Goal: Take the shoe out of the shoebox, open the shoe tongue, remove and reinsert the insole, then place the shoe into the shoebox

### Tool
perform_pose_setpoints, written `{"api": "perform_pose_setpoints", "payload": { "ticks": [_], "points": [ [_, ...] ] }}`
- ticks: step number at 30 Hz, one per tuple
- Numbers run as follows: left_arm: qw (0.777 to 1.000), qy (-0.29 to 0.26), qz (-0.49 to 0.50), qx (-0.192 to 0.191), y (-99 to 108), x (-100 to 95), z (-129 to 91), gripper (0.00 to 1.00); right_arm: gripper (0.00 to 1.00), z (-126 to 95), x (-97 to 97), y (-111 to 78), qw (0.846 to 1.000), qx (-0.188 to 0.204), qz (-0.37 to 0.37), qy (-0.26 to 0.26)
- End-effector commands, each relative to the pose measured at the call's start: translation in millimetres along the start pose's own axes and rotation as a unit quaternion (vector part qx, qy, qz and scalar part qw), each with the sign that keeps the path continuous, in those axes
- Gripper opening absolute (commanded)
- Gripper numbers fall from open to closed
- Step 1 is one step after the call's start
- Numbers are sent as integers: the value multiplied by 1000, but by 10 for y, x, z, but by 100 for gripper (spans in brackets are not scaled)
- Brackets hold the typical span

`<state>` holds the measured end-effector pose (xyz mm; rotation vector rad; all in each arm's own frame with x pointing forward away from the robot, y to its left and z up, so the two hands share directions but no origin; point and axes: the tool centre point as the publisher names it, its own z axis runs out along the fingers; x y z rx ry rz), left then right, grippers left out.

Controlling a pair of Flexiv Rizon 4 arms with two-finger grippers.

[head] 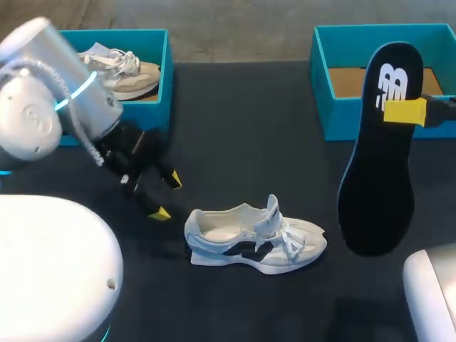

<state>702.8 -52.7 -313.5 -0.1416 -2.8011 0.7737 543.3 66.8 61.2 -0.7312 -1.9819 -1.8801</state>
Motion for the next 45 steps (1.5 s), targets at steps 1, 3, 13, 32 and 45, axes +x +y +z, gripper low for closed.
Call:
{"api": "perform_pose_setpoints", "payload": {
  "ticks": [1,3,13,32,45],
  "points": [
    [990,-2,3,-139,-87,18,-81,100,0,11,-6,35,1000,3,1,0],
    [988,-8,8,-152,-114,24,-95,100,0,11,-6,35,1000,3,1,0],
    [980,-20,25,-197,-125,68,-20,100,0,11,-6,35,1000,3,1,0],
    [977,-66,75,-186,-584,-193,229,100,0,11,-6,35,1000,3,1,0],
    [980,-54,92,-170,-784,-244,650,100,0,11,-6,35,1000,3,1,0]
  ]
}}
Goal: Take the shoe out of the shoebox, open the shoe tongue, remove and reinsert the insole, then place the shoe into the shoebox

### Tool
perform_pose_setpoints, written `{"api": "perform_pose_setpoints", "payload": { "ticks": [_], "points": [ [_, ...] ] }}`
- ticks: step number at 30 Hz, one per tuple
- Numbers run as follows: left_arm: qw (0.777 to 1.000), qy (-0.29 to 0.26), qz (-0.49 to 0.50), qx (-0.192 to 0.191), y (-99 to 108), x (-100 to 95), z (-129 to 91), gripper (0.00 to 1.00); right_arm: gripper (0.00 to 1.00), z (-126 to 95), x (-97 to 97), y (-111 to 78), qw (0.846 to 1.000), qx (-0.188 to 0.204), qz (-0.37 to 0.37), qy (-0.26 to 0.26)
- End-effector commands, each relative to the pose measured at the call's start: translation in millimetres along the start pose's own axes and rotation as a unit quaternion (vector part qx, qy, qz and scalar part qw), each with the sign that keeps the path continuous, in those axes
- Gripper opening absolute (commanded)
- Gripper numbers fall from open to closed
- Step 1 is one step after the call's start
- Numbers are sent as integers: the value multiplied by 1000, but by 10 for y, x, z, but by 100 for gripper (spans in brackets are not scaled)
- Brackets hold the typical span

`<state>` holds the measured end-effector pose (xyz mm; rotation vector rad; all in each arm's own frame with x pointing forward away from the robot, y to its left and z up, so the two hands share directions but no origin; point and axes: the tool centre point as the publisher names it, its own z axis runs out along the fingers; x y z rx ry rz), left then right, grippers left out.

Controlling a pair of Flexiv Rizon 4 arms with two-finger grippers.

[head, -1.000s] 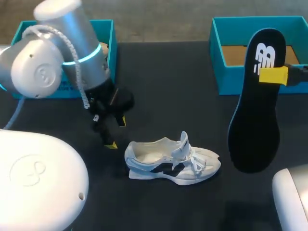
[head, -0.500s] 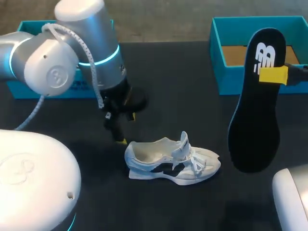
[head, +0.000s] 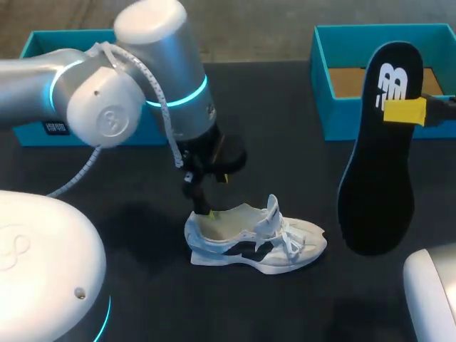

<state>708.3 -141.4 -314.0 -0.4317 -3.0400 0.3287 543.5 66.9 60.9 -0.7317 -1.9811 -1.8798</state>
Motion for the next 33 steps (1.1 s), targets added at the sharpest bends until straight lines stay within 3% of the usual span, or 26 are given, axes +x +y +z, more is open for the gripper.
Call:
{"api": "perform_pose_setpoints", "payload": {
  "ticks": [1,10,21,33],
  "points": [
    [1000,3,2,6,-120,-38,231,100,0,9,-2,36,1000,3,1,0],
    [1000,1,16,7,-256,-118,468,100,0,9,-2,36,1000,3,1,0],
    [1000,-8,9,1,-325,-361,640,100,0,9,-2,36,1000,3,1,0],
    [1000,1,6,10,-386,-318,754,100,0,9,-2,36,1000,3,1,0]
  ]
}}
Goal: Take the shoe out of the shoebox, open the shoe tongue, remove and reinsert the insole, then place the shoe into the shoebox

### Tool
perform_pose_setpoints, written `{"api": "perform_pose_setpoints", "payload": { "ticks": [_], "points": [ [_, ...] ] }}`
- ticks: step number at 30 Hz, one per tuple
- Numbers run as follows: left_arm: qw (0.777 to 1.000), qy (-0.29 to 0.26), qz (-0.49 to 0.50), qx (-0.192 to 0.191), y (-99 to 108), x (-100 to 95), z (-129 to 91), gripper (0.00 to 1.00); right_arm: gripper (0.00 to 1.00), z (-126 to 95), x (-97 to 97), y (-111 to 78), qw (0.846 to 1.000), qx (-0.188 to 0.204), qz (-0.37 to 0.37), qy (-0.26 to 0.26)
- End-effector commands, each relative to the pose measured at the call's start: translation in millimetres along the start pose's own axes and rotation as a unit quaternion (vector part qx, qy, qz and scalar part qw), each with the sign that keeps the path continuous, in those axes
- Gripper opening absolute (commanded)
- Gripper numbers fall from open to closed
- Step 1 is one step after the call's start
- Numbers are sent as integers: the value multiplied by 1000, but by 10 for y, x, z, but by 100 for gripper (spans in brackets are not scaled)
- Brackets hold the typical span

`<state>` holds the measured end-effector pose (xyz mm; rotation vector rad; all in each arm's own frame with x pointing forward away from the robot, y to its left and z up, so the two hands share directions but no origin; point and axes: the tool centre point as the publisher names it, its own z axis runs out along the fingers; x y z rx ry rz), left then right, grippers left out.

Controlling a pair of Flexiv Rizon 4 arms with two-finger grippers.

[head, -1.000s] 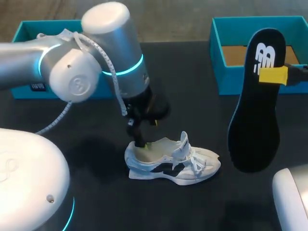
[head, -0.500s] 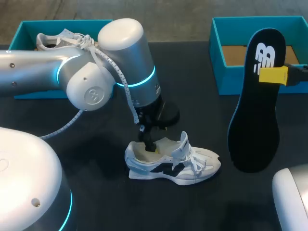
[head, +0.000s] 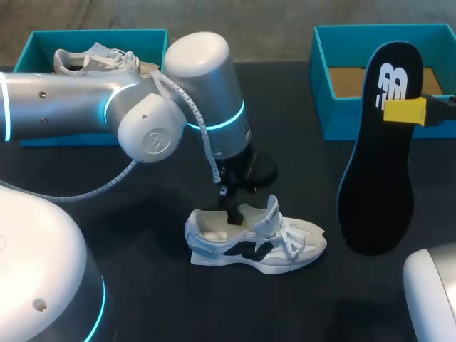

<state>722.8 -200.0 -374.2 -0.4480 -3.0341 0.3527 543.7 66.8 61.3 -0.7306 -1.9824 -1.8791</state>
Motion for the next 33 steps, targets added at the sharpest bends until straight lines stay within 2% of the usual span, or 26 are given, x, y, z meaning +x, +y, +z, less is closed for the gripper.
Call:
{"api": "perform_pose_setpoints", "payload": {
  "ticks": [1,5,6,7,8,10,11,26,33],
  "points": [
    [1000,2,0,2,-6,4,75,100,0,10,-3,31,1000,3,1,0],
    [1000,8,2,2,-12,35,120,100,0,10,-3,31,1000,3,1,0],
    [1000,9,4,1,-14,40,124,90,0,10,-3,31,1000,3,1,0],
    [1000,10,5,0,-15,42,127,75,0,10,-3,31,1000,3,1,0],
    [1000,11,6,-1,-14,45,129,46,0,10,-3,31,1000,3,1,0],
    [1000,14,10,-1,-11,49,136,3,0,10,-3,31,1000,3,1,0],
    [1000,18,12,-1,-9,55,140,0,0,10,-3,31,1000,3,1,0],
    [998,42,46,8,-26,102,144,0,0,10,-3,31,1000,3,1,0],
    [992,61,103,32,-35,83,-57,0,0,10,-3,31,1000,3,1,0]
  ]
}}
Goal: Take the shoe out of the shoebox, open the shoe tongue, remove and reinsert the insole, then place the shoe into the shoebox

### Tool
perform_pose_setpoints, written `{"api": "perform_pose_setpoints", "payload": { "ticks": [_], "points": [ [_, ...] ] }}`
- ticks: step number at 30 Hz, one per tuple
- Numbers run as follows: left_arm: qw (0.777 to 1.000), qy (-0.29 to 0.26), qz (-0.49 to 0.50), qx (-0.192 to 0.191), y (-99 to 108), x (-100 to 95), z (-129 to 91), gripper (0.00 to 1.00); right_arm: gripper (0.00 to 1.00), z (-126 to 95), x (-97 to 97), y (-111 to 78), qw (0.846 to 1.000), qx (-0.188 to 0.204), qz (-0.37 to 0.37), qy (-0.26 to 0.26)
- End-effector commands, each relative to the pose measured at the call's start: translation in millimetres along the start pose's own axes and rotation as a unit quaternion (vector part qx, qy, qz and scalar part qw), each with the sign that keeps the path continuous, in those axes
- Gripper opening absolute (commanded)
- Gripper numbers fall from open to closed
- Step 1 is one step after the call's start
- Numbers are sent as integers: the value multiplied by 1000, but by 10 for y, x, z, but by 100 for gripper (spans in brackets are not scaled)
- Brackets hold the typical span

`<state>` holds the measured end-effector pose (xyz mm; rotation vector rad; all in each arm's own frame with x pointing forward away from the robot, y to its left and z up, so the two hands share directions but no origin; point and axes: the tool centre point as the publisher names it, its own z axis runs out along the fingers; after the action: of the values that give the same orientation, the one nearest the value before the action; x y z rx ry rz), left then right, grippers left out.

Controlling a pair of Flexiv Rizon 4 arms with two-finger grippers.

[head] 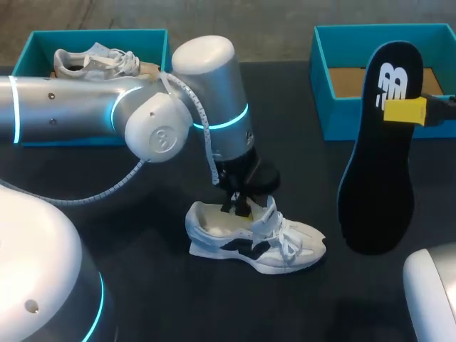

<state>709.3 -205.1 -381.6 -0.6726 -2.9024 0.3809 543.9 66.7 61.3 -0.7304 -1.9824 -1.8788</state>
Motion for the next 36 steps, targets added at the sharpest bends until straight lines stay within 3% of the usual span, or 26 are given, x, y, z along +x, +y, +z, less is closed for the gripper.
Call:
{"api": "perform_pose_setpoints", "payload": {
  "ticks": [1,11,18,28,36],
  "points": [
    [999,17,34,16,28,-6,-195,0,0,11,-1,30,1000,3,1,0],
    [983,60,173,-8,77,-47,-570,0,0,11,-1,30,1000,3,1,0],
    [955,114,273,-35,142,-43,-737,0,0,11,-1,30,1000,3,1,0],
    [900,157,396,-88,168,-51,-765,0,0,11,-1,30,1000,3,1,0],
    [882,158,430,-109,121,57,-669,0,0,11,-1,30,1000,3,1,0]
  ]
}}
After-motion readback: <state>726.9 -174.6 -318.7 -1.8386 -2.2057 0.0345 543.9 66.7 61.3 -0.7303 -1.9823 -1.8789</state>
